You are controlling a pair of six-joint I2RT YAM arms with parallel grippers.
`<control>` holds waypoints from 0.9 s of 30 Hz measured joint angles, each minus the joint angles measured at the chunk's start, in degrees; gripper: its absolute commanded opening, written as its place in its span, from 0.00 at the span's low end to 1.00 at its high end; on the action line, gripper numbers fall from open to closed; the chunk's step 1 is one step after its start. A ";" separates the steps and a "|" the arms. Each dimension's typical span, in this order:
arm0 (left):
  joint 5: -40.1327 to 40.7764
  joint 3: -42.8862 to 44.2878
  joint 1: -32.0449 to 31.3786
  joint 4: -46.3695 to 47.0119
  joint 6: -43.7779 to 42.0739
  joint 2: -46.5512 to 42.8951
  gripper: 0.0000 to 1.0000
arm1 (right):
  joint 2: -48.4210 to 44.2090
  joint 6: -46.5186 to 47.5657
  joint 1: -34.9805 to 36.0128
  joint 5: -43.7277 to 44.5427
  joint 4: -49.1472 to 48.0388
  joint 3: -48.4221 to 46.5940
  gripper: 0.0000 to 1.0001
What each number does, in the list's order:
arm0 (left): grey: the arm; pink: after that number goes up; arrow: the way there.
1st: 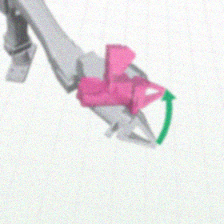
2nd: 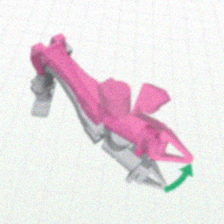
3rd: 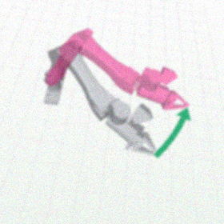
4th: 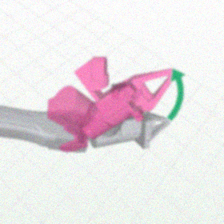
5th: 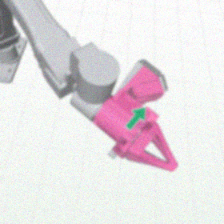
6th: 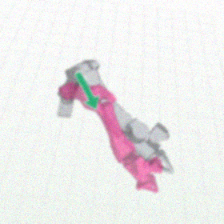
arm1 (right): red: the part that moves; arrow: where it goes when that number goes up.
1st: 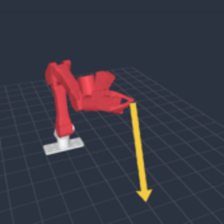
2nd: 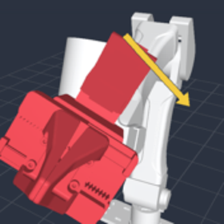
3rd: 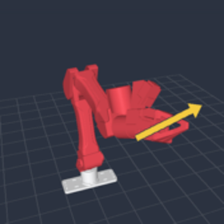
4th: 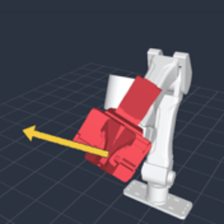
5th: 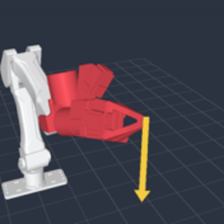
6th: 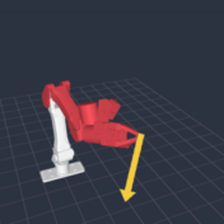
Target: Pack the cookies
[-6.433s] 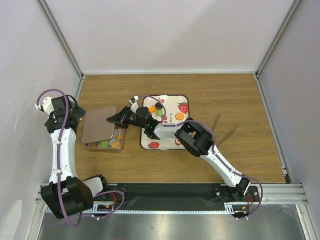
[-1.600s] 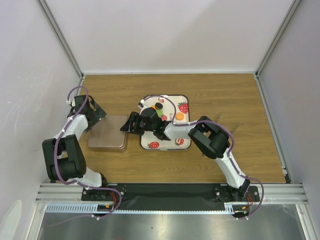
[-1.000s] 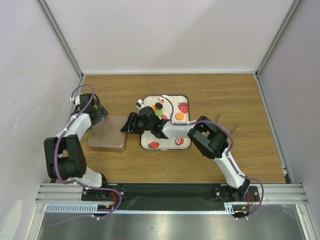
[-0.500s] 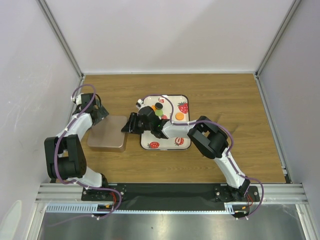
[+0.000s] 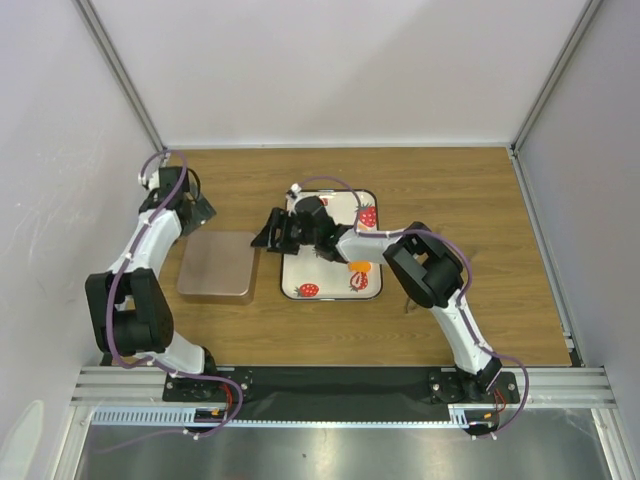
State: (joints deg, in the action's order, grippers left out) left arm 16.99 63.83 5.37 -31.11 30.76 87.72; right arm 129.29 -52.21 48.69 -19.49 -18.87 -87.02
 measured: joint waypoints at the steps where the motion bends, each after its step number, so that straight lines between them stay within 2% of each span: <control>1: 0.57 1.40 0.00 -0.50 -0.02 0.00 1.00 | -0.04 0.00 -0.68 -0.52 -0.15 0.00 0.70; 9: 3.54 7.82 -1.92 -3.32 -1.05 -3.82 1.00 | -6.51 1.81 -5.51 -2.49 2.49 0.81 0.73; 15: 3.19 7.37 -12.35 -3.45 -1.90 -15.50 1.00 | -21.05 6.54 -9.11 -1.75 4.50 9.20 0.78; 22: 1.46 0.26 -23.32 -2.38 -3.04 -30.62 1.00 | -42.12 14.78 -15.02 10.56 9.42 22.67 1.00; 27: -0.98 -6.75 -30.29 -2.69 -4.37 -36.50 1.00 | -53.77 19.96 -15.02 20.92 15.17 26.34 1.00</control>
State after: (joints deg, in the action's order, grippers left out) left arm 16.01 57.08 -24.93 -33.80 26.39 51.22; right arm 75.53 -32.25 33.67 1.43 -3.70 -60.69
